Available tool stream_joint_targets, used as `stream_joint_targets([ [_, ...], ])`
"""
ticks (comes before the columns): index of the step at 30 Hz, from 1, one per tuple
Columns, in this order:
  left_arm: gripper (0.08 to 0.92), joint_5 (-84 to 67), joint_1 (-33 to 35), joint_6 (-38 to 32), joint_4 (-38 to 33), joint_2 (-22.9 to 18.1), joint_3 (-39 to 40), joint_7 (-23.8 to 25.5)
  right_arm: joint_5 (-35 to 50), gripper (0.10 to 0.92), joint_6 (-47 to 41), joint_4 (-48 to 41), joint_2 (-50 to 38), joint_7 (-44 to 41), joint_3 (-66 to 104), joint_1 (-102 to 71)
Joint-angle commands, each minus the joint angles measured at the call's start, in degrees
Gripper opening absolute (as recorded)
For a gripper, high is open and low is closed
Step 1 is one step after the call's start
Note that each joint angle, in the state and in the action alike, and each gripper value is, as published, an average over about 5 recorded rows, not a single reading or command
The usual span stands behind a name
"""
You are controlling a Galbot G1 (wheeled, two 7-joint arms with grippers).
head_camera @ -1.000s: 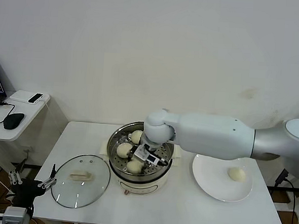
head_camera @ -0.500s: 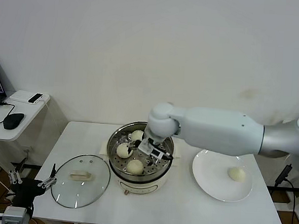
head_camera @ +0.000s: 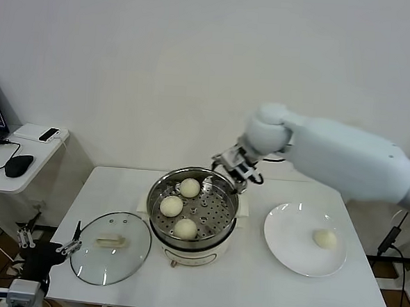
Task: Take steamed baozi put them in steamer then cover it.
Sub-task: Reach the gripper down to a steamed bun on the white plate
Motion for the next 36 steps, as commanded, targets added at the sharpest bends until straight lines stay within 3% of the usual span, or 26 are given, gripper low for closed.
stream_joint_targets([
  [1,0.823,0.0,-0.5,0.1,0.2,1.2,0.7,0.0,-0.2,0.823,-8.6,-0.3,-19.4,-1.4,4.8,-5.7],
  [7,0.823,0.1,-1.4,0.2,0.8,2.0,2.3,0.1,-5.7,0.823,-4.1,-1.4,-26.8,-1.6,11.3,-16.1],
  [16,0.823,0.3,-2.1,0.3,1.8,2.3,3.4,0.1,-13.5,0.823,1.5,-4.4,-30.5,-1.7,31.3,-39.8],
  [24,0.823,0.5,-1.7,0.3,1.7,2.1,3.2,0.1,-20.7,0.823,4.4,-10.4,-26.9,-0.4,40.7,-51.0],
  [36,0.823,0.6,-0.8,0.3,1.8,1.0,1.9,0.1,-25.3,0.823,6.2,-20.9,-17.3,1.4,40.8,-49.3],
])
